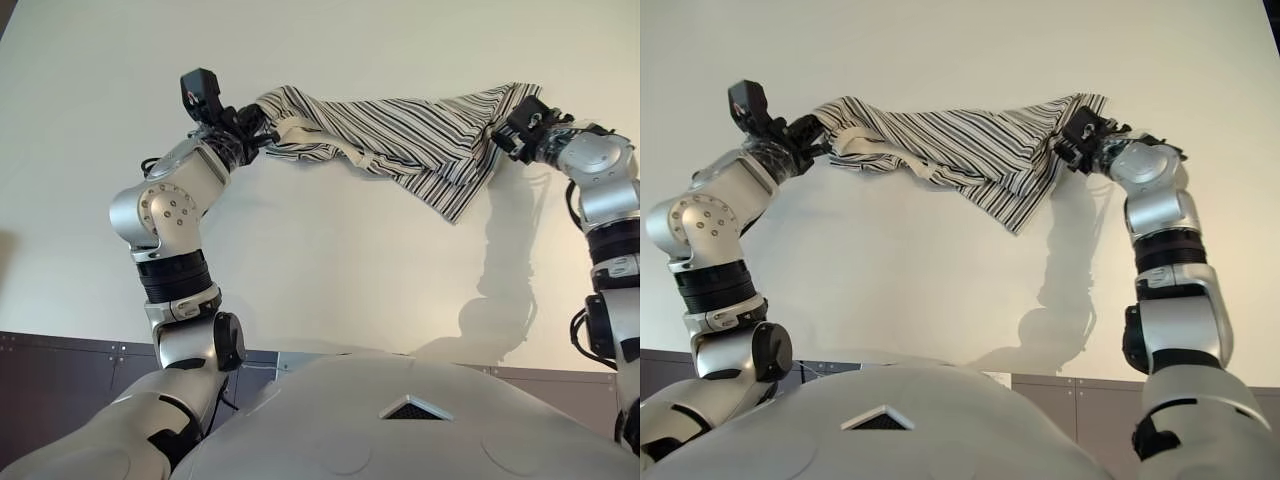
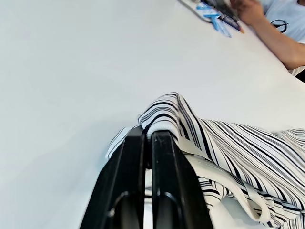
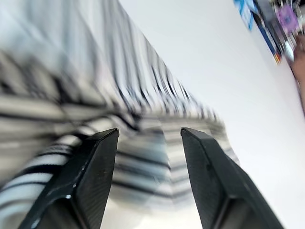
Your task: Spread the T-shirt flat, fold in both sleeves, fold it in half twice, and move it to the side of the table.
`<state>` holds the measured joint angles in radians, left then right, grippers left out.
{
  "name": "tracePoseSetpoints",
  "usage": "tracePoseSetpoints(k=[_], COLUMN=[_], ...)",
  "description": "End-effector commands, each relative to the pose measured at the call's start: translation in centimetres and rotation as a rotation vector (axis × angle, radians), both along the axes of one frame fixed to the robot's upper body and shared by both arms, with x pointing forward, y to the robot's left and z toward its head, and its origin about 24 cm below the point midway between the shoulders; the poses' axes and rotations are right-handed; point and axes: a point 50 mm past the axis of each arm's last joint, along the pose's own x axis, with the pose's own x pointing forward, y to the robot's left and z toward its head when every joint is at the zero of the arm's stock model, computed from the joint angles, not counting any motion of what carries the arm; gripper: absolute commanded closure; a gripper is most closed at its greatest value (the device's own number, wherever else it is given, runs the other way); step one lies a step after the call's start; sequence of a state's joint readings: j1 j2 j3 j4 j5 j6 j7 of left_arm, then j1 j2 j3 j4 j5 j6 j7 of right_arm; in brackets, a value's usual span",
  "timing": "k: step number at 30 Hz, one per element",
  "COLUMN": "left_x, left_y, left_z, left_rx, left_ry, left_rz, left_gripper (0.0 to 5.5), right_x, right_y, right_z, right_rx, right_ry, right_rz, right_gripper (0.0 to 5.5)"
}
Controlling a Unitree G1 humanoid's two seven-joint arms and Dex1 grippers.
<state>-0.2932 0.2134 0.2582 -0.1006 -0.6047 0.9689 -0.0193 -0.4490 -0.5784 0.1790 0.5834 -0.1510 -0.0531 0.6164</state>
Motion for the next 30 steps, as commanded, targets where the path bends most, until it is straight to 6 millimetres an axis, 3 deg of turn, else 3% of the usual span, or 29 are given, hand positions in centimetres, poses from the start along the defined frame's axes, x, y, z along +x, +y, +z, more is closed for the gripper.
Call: tracePoseSetpoints(k=[1,3,5,8,11,13,19,23,25,30], left_x=[0.2,0.9,1.5,1.9,1.6,1.5,1.4,1.3,1.0,1.0], left_y=[-1.3,-2.1,-2.7,-3.6,-4.6,-4.5,-4.1,-3.7,-3.1,-3.2], left_z=[-0.3,0.4,1.5,2.7,3.3,3.2,2.7,2.6,2.3,2.3], left_rx=[-0.028,-0.047,-0.061,-0.097,-0.120,-0.117,-0.120,-0.116,-0.105,-0.095], left_ry=[-0.002,-0.030,-0.060,-0.084,-0.093,-0.088,-0.093,-0.101,-0.094,-0.102], left_rz=[-0.064,-0.104,-0.138,-0.191,-0.234,-0.232,-0.189,-0.178,-0.161,-0.160], left_gripper=[5.40,5.40,5.40,5.40,5.40,5.40,5.40,5.40,5.40,5.40], right_x=[-1.4,-3.3,-5.0,-6.2,-5.4,-4.6,-3.3,-2.6,-2.7,-0.9], right_y=[3.8,6.9,9.0,10.3,11.0,10.5,6.8,3.3,1.7,1.9], right_z=[6.3,6.5,5.1,2.3,-0.3,-1.2,-1.3,1.1,1.2,-0.3], right_rx=[0.320,0.396,0.382,0.242,0.048,-0.019,-0.187,-0.027,-0.099,-0.122], right_ry=[-0.157,-0.109,-0.040,0.004,-0.039,-0.046,-0.131,-0.090,-0.070,-0.062], right_rz=[0.159,0.293,0.386,0.456,0.499,0.499,0.480,0.338,0.345,0.275], right_gripper=[3.09,3.09,3.09,3.09,3.09,3.09,3.09,3.09,3.09,3.09])
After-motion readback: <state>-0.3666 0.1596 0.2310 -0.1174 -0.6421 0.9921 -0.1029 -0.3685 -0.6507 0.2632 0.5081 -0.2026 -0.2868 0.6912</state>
